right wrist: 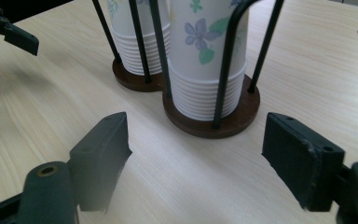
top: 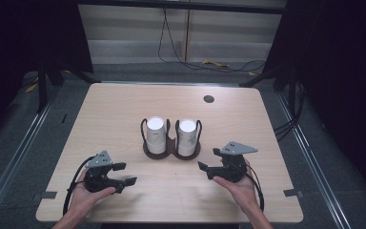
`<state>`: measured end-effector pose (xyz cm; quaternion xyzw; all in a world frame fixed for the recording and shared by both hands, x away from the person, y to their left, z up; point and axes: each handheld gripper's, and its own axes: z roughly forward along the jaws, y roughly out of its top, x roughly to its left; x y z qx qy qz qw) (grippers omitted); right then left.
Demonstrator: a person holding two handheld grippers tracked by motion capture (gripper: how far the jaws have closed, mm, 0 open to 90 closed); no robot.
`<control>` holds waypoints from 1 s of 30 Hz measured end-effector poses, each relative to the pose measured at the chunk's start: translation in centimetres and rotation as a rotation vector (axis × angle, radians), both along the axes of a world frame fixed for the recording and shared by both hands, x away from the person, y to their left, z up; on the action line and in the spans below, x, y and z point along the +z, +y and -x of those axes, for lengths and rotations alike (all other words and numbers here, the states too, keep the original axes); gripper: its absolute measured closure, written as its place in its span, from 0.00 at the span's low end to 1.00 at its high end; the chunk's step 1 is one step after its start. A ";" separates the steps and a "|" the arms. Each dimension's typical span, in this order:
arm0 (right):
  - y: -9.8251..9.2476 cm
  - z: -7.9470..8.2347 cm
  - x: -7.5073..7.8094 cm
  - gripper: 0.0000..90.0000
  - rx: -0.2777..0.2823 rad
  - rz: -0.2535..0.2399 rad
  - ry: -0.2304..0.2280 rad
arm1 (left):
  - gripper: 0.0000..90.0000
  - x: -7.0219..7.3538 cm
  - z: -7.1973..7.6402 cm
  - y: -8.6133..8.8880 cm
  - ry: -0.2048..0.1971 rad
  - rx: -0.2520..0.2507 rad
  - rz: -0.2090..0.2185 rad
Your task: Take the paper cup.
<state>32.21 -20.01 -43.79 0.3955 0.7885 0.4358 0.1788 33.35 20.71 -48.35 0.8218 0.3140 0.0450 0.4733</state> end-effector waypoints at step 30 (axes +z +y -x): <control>2.7 -2.9 3.8 0.37 0.133 -0.108 -0.025 | 0.26 0.1 0.0 0.1 0.021 -0.007 -0.016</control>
